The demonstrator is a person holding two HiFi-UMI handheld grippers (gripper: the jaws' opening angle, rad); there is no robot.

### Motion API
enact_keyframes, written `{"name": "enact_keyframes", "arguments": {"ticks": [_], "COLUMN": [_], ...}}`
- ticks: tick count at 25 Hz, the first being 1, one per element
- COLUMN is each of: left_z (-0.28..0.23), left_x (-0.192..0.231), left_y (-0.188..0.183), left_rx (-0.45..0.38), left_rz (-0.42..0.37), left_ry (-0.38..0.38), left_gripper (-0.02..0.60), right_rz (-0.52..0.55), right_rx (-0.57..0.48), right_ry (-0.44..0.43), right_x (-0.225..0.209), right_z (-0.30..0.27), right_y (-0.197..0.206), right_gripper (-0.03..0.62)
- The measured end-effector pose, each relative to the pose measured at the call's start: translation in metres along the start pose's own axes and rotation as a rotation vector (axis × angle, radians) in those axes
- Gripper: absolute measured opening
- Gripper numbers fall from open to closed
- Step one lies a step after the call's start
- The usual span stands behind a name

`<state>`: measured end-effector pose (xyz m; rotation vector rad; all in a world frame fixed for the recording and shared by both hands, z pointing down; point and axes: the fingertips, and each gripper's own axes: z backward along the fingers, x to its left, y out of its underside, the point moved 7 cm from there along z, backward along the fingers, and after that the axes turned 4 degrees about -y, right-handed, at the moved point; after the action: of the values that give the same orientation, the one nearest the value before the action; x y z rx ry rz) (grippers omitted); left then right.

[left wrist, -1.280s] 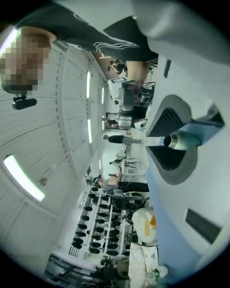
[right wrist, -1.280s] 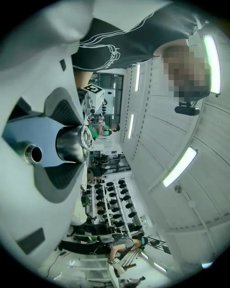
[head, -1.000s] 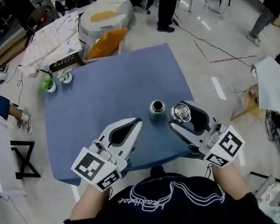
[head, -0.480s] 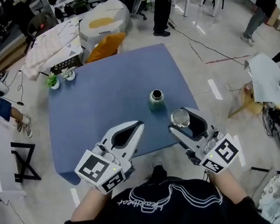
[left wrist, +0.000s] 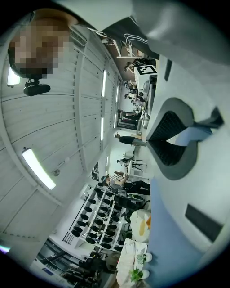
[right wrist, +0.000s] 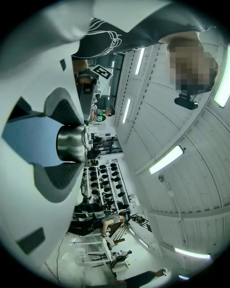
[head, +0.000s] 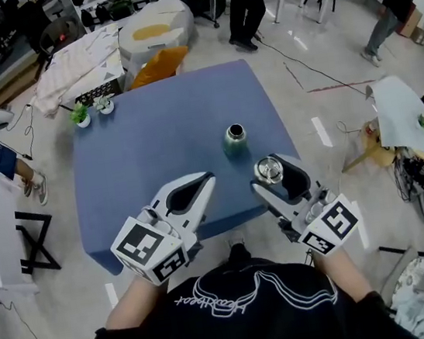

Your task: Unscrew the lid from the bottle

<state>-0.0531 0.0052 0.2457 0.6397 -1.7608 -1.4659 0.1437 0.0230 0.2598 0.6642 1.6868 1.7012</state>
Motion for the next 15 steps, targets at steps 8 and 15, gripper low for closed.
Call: {"name": "enact_keyframes", "arguments": {"ticks": [8, 15], "left_z": [-0.002, -0.010], "left_x": [0.009, 0.018], "left_y": [0.007, 0.008], "left_rx": [0.025, 0.035], "left_rz": [0.014, 0.030], "left_ry": [-0.020, -0.031], "left_gripper": [0.005, 0.005], "right_rz": [-0.011, -0.021], "right_rx": [0.003, 0.014], "right_ry": [0.003, -0.003], "right_x": [-0.007, -0.019], "right_z": [-0.005, -0.013], "right_y": [0.003, 0.005], "right_gripper": [0.261, 0.261]}}
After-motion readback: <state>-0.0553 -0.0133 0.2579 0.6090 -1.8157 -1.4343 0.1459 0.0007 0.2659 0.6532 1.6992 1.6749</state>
